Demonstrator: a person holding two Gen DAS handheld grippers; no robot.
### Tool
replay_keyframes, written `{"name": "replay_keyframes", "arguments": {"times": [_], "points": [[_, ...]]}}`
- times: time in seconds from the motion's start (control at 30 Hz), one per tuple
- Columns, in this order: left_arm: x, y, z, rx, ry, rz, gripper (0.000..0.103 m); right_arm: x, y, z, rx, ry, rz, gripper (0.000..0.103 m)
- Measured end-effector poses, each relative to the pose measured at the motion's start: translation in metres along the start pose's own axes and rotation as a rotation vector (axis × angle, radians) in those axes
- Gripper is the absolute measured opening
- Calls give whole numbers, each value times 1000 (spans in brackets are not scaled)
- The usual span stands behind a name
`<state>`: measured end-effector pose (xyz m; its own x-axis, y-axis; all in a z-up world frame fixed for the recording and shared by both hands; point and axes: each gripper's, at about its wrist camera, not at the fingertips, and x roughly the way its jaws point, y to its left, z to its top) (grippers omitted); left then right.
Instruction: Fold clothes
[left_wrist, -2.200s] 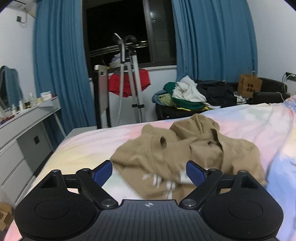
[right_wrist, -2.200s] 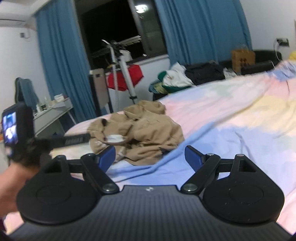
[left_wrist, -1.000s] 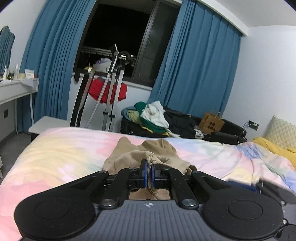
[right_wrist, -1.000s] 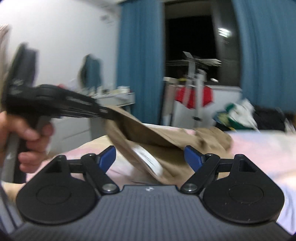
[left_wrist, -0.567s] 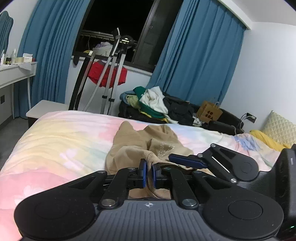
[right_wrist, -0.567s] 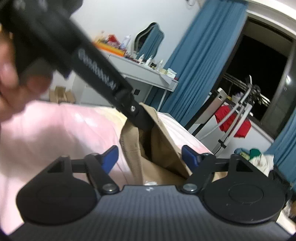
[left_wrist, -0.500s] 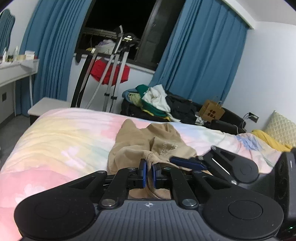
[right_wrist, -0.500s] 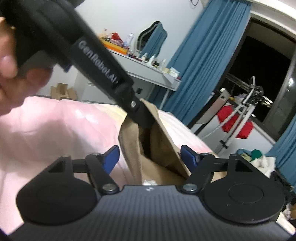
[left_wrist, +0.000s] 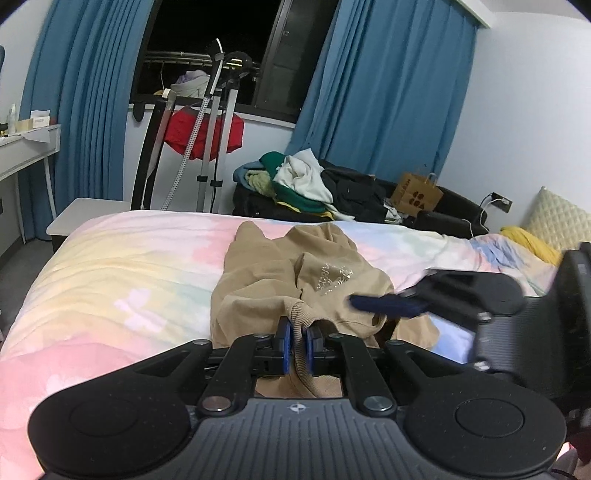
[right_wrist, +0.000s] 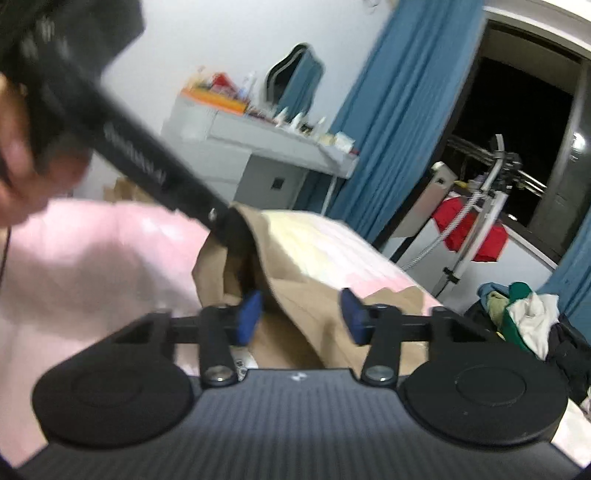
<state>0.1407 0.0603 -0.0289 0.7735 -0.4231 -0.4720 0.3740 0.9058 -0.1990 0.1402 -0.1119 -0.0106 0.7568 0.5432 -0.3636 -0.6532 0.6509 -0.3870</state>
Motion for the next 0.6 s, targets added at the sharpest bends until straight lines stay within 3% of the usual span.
{"name": "replay_keyframes", "arguments": {"times": [0.1, 0.13, 0.2, 0.27, 0.4, 0.6], "points": [[0, -1, -2, 4, 2, -5, 12, 12, 1, 4, 11, -5, 20, 22], [1, -1, -3, 2, 1, -7, 13, 13, 0, 6, 27, -11, 36, 11], [1, -1, -5, -6, -2, -8, 18, 18, -9, 11, 83, -24, 63, 5], [1, -4, -7, -23, -9, -8, 22, 21, -25, 13, 187, -40, 84, 4], [2, -16, -15, -82, -31, -3, 52, 16, -64, 16, 410, -91, 134, 4], [18, -53, -48, -227, -28, 33, 66, 7, -110, 18, 605, -160, 123, 4]]}}
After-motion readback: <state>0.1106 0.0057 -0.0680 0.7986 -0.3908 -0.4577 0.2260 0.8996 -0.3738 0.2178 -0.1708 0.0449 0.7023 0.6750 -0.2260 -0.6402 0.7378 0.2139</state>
